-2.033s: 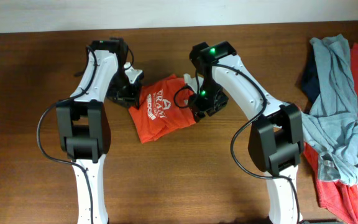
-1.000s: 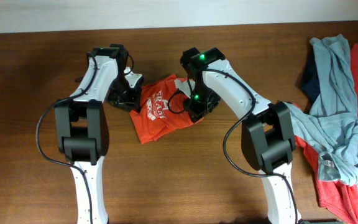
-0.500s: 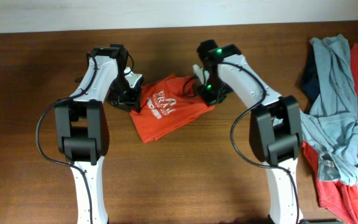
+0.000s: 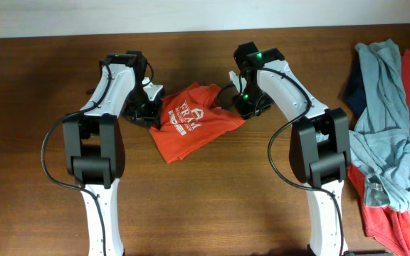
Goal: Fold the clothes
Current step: 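Release the bundle and raise both grippers away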
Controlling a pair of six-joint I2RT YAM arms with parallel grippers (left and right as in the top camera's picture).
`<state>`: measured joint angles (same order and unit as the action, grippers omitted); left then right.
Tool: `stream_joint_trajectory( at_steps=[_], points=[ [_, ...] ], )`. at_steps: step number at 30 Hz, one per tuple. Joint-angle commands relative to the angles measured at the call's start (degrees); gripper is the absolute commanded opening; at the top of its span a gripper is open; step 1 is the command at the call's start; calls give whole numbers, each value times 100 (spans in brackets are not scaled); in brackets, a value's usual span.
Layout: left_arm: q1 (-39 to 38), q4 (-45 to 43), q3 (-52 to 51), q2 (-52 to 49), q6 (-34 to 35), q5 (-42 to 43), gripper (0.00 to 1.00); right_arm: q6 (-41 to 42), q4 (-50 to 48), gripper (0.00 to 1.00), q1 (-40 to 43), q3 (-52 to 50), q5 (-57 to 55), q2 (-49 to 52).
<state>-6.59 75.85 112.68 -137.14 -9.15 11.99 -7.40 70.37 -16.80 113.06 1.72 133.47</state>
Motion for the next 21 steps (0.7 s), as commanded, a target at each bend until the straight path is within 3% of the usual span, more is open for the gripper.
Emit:
stream_joint_trajectory(
  at_steps=[1,5,8,9,10,12,14,16,21],
  points=[
    [-17,286,85,-114,50,-374,28,232,98,37,149,111,-155,-317],
    [-17,385,542,365,48,-431,29,304,363,40,306,411,-184,-839],
    [-17,245,713,761,50,-433,37,302,542,44,413,433,-240,-1213],
    [-20,101,745,903,50,-431,47,299,599,44,428,433,-243,-1287],
    [-20,-72,748,1008,50,-433,73,299,686,44,446,433,-240,-1364],
    [-22,-496,748,1064,44,-420,82,302,793,44,450,433,-238,-1414],
    [-50,-850,737,1003,-570,-15,85,304,874,44,444,433,-216,-1414],
    [-96,-1064,737,848,-1390,485,98,302,918,44,444,433,-197,-1412],
    [-125,-1252,737,234,-2376,1021,99,304,1029,44,444,433,-197,-1412]
  ],
)
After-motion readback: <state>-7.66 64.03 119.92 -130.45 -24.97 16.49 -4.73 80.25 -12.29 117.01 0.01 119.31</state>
